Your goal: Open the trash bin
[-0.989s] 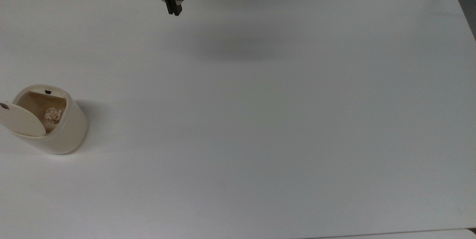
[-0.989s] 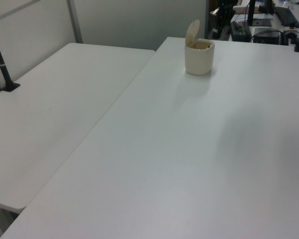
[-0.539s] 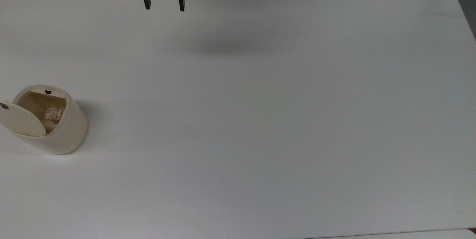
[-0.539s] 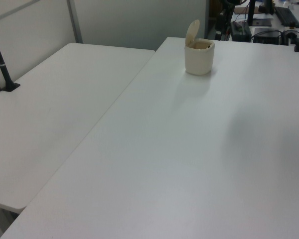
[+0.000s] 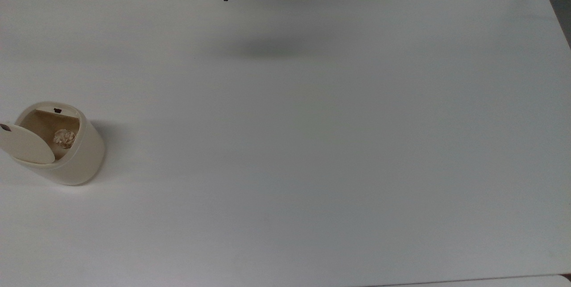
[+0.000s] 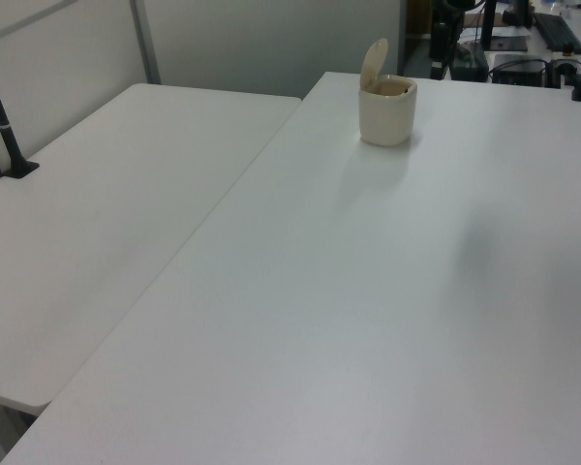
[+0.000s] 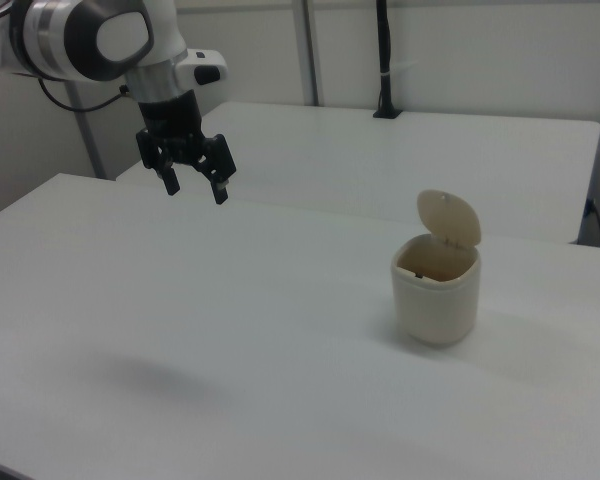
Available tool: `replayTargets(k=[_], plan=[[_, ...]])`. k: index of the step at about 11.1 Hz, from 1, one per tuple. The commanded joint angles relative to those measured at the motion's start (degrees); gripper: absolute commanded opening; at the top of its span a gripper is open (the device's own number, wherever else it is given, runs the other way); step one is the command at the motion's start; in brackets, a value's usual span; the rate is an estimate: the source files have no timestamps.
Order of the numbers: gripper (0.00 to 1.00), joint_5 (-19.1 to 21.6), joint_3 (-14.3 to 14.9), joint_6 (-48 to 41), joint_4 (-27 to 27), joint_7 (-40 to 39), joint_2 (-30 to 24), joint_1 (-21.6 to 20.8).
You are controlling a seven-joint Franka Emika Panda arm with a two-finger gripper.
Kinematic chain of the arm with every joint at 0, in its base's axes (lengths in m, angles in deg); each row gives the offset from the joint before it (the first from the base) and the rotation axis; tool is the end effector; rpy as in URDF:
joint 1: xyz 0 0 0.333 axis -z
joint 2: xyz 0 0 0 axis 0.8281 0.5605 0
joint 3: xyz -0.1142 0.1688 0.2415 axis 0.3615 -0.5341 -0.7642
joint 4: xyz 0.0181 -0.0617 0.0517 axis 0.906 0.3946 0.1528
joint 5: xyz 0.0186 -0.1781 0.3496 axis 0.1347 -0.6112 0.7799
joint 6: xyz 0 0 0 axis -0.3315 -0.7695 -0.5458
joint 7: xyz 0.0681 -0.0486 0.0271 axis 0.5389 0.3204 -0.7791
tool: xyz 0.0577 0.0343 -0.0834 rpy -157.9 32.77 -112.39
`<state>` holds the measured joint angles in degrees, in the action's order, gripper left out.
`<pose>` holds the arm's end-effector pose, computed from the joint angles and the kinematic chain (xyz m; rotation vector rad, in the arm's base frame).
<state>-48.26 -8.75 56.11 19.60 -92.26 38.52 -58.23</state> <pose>0.5577 -0.0290 0.5979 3.1096 0.0181 0.1050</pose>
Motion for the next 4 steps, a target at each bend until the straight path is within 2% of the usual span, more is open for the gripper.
replayTargets(k=[1,4], plan=[[1.0,0.11,0.32,-1.86,0.02,0.63,-1.17,-0.14],[1.0,0.11,0.32,-1.77,0.02,0.63,-1.17,0.22]])
